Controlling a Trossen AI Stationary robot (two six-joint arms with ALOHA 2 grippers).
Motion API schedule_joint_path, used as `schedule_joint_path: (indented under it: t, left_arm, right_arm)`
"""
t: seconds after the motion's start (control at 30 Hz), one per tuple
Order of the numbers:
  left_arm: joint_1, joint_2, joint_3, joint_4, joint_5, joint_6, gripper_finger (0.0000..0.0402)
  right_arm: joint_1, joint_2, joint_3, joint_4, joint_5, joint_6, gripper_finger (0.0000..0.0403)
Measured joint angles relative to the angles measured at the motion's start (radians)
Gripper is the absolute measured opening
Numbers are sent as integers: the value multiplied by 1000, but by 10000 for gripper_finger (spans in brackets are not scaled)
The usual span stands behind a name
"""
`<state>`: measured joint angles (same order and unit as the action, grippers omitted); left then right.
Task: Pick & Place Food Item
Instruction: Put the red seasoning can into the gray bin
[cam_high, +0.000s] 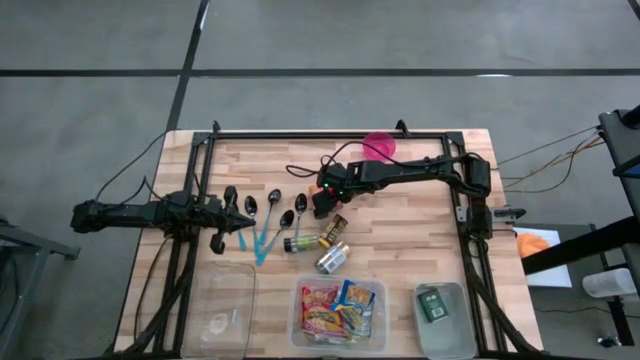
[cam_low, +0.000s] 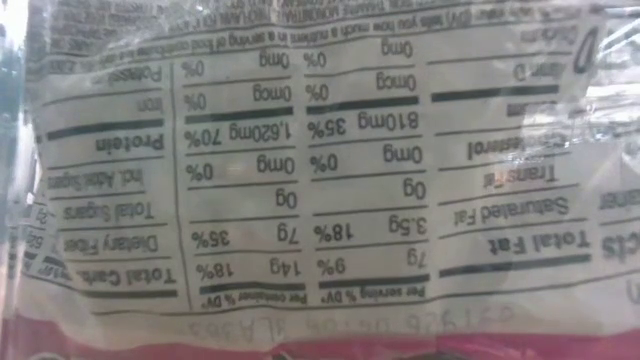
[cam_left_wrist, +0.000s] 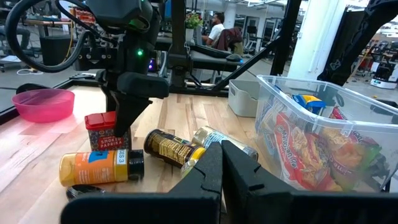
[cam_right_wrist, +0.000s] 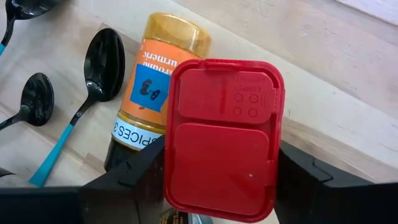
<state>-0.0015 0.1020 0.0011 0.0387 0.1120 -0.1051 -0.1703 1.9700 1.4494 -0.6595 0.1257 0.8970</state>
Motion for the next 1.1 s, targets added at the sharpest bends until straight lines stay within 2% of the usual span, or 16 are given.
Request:
schedule_joint_path:
  t: [0.2,0.33,0.67,0.87,1.1]
  left_arm:
    - [0,0,0,0,0,0,0]
    - [0,0,0,0,0,0,0]
    - [0,0,0,0,0,0,0]
    - [0,0,0,0,0,0,0]
    - [0,0,0,0,0,0,0]
  right_arm:
    - [0,-37,-1,-25,10,-9,211]
    - [0,-94,-1,-65,56,-22,210]
    - [22,-309,-1,-212,86,-70,210]
    - [81,-448,-1,-299,119,-71,209]
    - [220,-569,-1,-432,188,-33,209]
